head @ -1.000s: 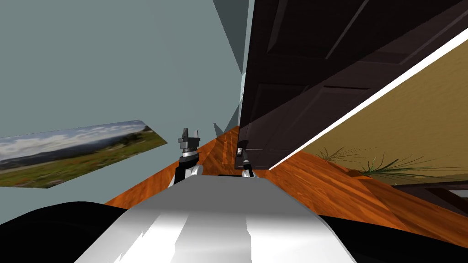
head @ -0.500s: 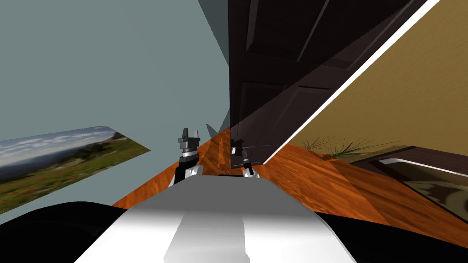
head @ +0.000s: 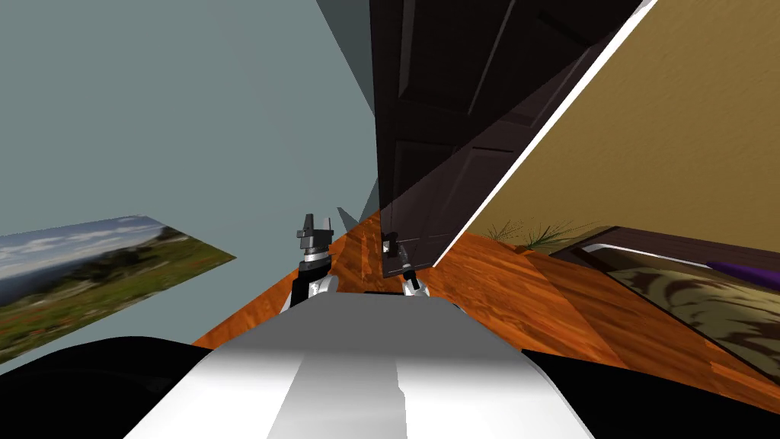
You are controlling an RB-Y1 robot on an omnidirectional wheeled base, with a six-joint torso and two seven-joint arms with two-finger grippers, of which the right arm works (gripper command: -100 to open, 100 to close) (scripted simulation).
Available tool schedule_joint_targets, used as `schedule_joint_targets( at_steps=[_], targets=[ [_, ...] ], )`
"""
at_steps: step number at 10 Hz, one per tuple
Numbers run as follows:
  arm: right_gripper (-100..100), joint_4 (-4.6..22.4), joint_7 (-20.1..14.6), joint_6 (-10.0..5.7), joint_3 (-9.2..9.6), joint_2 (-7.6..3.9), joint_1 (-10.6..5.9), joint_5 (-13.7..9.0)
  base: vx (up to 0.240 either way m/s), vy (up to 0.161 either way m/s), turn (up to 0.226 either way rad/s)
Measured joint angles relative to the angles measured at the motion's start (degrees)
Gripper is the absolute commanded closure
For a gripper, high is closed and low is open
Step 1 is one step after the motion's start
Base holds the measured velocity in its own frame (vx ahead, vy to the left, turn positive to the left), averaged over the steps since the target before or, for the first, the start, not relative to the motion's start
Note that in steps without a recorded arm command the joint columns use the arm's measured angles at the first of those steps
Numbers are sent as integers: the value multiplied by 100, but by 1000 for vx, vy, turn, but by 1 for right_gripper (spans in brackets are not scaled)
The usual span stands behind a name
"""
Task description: Push the door open
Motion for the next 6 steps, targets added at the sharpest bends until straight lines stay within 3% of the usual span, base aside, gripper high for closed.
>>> schedule_joint_targets(
  at_steps=[1, 2, 6],
  targets=[
    [-100, 81, -62, -34, 1, 46, -52, 62, -202, 111, -52],
    [-100, -16, -114, 20, 16, 70, -19, 120, -139, 74, -90],
    [-100, 144, -192, -14, 9, 183, -128, 201, -140, 109, 9]
  ],
)
